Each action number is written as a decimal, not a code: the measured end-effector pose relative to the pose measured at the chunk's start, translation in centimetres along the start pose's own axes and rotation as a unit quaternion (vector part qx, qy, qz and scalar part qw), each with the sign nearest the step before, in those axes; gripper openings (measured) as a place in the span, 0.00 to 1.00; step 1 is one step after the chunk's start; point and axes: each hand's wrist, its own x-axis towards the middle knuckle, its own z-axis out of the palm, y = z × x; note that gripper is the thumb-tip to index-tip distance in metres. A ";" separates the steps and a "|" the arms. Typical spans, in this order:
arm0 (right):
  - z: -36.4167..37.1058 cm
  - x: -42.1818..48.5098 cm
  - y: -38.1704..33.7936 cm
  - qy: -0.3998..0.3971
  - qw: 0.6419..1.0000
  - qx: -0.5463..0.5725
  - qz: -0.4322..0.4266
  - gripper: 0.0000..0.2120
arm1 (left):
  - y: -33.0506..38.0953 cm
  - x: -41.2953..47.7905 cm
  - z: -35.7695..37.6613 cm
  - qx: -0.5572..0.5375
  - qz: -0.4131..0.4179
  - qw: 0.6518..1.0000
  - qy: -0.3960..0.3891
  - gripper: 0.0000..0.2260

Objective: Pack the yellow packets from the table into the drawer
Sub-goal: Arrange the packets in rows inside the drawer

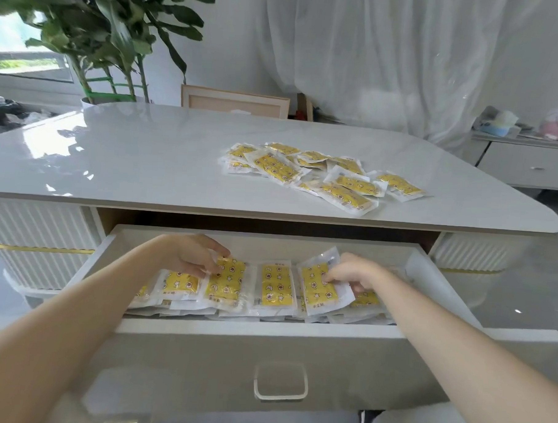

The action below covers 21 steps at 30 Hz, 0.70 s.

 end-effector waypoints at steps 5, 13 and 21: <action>-0.3 -1.1 0.0 0.107 0.957 -0.264 -0.054 0.16 | 0.9 -0.5 0.9 0.170 0.052 0.980 0.089 0.26; 1.0 -0.9 -0.3 -0.106 0.969 -0.165 -0.150 0.32 | 1.6 -1.5 3.8 0.555 0.058 0.830 -0.001 0.43; 1.1 -0.6 -0.8 -0.144 0.954 -0.206 -0.163 0.45 | -0.8 1.3 3.0 0.592 0.019 0.805 -0.039 0.47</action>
